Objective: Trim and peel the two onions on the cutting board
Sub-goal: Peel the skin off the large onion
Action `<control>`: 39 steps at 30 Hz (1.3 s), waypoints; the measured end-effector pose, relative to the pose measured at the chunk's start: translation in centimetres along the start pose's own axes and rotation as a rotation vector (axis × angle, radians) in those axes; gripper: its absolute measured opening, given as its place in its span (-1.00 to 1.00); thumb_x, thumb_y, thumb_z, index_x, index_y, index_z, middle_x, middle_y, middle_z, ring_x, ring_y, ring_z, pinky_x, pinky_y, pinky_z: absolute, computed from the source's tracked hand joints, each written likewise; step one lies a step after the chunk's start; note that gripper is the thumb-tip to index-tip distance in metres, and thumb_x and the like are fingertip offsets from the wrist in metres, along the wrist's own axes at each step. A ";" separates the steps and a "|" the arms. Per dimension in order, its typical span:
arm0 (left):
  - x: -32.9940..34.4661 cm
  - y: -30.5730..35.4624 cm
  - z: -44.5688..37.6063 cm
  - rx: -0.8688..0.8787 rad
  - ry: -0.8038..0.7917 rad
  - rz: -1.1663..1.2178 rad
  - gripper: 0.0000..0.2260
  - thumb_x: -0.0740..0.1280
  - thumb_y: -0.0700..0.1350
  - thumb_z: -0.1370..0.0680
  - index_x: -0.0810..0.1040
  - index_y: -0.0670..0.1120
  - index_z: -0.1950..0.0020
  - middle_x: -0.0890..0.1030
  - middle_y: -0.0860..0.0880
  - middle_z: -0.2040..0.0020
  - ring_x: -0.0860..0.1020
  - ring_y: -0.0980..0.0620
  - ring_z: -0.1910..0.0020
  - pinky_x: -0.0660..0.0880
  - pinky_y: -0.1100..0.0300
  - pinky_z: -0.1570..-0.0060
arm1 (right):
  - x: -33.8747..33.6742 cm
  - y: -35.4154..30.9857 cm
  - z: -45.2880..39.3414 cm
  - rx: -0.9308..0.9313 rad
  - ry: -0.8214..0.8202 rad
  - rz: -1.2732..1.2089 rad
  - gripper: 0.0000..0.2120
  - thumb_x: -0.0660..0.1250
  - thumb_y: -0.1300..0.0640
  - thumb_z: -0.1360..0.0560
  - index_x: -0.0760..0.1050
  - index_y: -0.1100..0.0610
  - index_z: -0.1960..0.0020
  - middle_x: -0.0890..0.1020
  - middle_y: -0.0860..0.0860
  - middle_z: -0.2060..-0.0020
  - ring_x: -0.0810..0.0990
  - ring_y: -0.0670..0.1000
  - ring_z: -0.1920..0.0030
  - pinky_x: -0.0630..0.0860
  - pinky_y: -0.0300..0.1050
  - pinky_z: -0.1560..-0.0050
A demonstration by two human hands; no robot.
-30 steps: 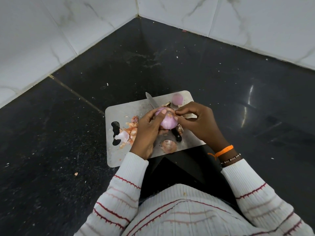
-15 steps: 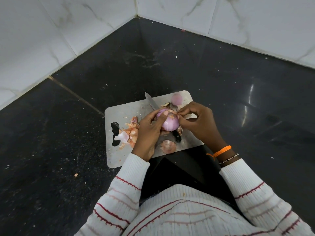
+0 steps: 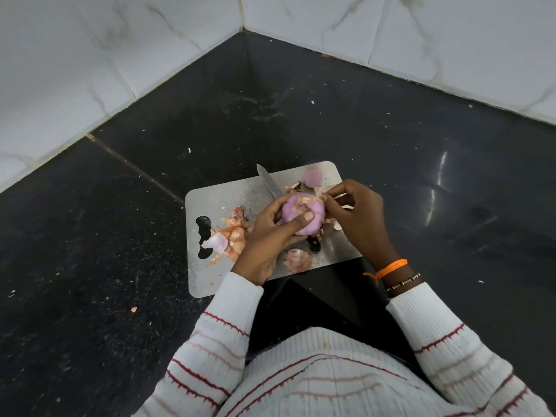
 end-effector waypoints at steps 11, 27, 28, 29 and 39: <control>0.1 1.4 0.6 0.019 -0.212 0.288 -0.59 0.35 -0.26 -0.42 0.45 -0.11 -0.26 0.50 -0.20 -0.28 0.54 -0.17 -0.21 0.60 0.05 -0.03 | 0.4 1.5 0.4 -0.008 -0.025 0.197 -0.81 0.39 0.39 -0.36 0.50 0.13 0.27 0.52 -0.04 0.28 0.52 -0.06 0.31 0.40 -0.44 0.27; 0.0 0.3 -0.2 -0.051 0.015 0.392 -0.67 0.30 -0.34 -0.51 0.43 -0.12 -0.24 0.52 -0.16 -0.22 0.56 -0.19 -0.18 0.58 -0.04 -0.02 | 0.9 -1.8 0.7 0.032 -0.057 -0.171 -0.93 0.32 0.13 -0.45 0.53 0.12 0.12 0.60 -0.04 0.22 0.62 0.01 0.17 0.58 -0.09 0.16; 0.0 0.3 -0.3 -0.047 0.023 0.391 -0.68 0.30 -0.34 -0.51 0.43 -0.11 -0.23 0.53 -0.14 -0.20 0.57 -0.17 -0.17 0.59 -0.02 -0.01 | 0.9 -2.0 0.8 0.012 -0.057 -0.163 -0.96 0.35 0.18 -0.45 0.54 0.11 0.10 0.61 -0.06 0.21 0.63 -0.02 0.17 0.59 -0.14 0.15; 0.0 0.3 -0.3 -0.043 0.027 0.383 -0.69 0.31 -0.34 -0.51 0.44 -0.10 -0.21 0.53 -0.13 -0.19 0.57 -0.16 -0.17 0.60 -0.01 0.00 | 0.8 -2.1 0.9 -0.010 -0.047 -0.137 -0.93 0.38 0.22 -0.44 0.55 0.10 0.10 0.62 -0.07 0.21 0.64 -0.07 0.17 0.58 -0.21 0.16; 0.2 0.5 -0.3 -0.041 0.063 0.311 -0.63 0.32 -0.35 -0.50 0.40 -0.13 -0.28 0.51 -0.15 -0.24 0.55 -0.13 -0.20 0.62 0.06 0.05 | 0.7 -2.1 0.9 -0.030 -0.014 -0.075 -0.83 0.46 0.27 -0.34 0.56 0.08 0.13 0.60 -0.18 0.25 0.64 -0.13 0.22 0.59 -0.27 0.17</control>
Point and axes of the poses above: each hand's wrist, its own z-axis away from the middle knuckle, its own x-axis out of the palm, y = z × x, the point moved 4 cm from there along -z, towards the middle knuckle
